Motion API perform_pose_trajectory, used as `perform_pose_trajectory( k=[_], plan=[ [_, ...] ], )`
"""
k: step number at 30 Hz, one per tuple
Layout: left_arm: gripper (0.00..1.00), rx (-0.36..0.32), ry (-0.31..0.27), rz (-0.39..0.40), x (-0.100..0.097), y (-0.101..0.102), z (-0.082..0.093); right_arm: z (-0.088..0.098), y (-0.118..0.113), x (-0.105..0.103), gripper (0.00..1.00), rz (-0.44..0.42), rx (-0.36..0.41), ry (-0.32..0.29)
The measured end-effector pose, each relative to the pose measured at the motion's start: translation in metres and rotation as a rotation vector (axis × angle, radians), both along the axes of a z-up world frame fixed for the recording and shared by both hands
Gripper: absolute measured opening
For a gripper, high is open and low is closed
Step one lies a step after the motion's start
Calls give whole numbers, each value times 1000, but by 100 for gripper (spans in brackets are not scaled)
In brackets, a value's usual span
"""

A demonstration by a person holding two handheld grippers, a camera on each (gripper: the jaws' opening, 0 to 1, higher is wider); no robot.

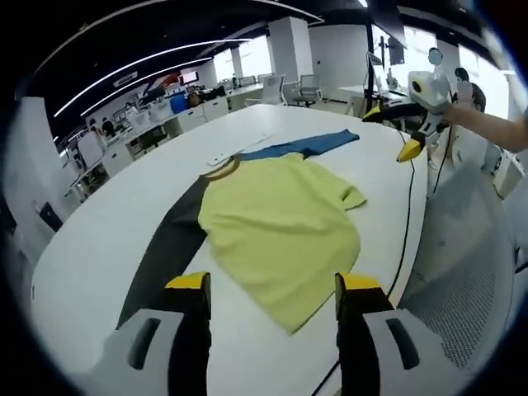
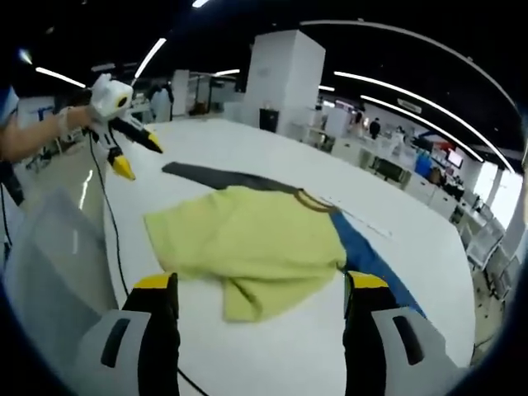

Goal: Fold the garment on the visible template until the final outline fits inside the template.

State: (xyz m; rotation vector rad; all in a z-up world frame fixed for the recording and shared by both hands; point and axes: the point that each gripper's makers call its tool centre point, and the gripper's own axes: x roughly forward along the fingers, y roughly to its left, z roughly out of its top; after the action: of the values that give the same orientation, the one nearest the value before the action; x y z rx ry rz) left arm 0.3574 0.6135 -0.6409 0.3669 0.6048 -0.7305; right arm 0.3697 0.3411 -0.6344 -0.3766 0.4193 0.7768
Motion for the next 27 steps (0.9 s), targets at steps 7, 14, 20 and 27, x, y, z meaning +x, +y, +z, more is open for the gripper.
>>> perform_pose_trajectory(
  k=[7,14,20,27],
  plan=[
    [36,-25,56,17,1,-1,-18,-23,6,-3,63,-1,18,60],
    [23,-48,121,21,-3,-4,-37,-43,13,-6,45,20,17,111],
    [18,7,163,17,-11,-2,-60,-66,17,-8,43,19,-5,143],
    [15,-15,213,31,-16,-4,-79,-88,21,-13,37,33,-40,189]
  ],
)
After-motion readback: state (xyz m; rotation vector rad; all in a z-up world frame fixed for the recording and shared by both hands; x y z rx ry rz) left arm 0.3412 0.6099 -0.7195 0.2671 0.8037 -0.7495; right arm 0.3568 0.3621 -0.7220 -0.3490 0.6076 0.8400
